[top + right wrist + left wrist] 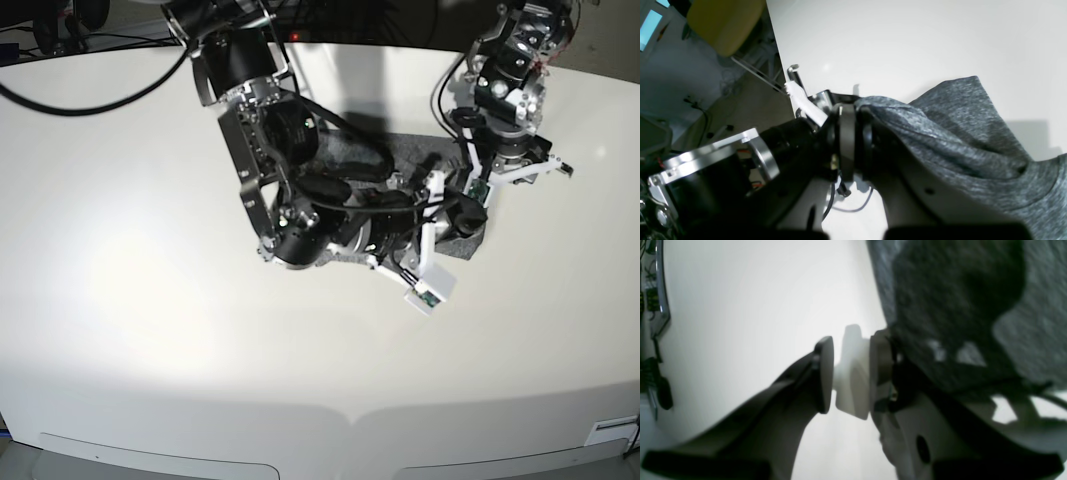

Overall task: Fold the T-shirt properly
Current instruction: 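Fold the strip end with the right gripper over onto the folded stack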

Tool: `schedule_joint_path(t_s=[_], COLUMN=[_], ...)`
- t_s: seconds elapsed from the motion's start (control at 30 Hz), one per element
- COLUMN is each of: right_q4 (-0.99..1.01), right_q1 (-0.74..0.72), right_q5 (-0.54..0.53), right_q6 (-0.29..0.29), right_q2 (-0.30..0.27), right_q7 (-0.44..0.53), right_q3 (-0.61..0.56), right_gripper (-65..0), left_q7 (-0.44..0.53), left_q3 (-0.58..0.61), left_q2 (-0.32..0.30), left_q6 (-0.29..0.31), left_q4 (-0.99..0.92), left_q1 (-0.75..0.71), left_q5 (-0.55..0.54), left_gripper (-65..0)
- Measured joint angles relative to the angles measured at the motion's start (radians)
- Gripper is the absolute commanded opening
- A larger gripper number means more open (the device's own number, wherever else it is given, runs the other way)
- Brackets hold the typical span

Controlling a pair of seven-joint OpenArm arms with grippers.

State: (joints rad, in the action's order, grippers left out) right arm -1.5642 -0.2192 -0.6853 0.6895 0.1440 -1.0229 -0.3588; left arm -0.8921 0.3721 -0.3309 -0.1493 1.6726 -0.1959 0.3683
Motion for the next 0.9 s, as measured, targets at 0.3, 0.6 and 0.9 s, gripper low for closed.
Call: schedule_joint_path(t_s=[0.3,0.6,0.9], right_q4=[0.000,0.000,0.000], right_q1=[-0.046,-0.046,-0.045], right_q5=[-0.002,0.002,-0.005], right_q6=[0.000,0.000,0.000], right_q2=[0.000,0.000,0.001], right_q7=[0.050,0.123,0.138], right_q3=[-0.046,-0.160,-0.166], right_gripper=[-65.0,-65.0,-65.0], left_q7=[0.002,-0.014,-0.134], left_q3=[0.000,0.000,0.001], left_q2=[0.002,0.003,0.007], left_q6=[-0.001,0.021,0.029], left_q4=[0.000,0.000,0.163], left_q1=[-0.003,-0.003,-0.009], left_q5=[0.001,0.037,0.241], left_gripper=[-47.0,-47.0,-47.0])
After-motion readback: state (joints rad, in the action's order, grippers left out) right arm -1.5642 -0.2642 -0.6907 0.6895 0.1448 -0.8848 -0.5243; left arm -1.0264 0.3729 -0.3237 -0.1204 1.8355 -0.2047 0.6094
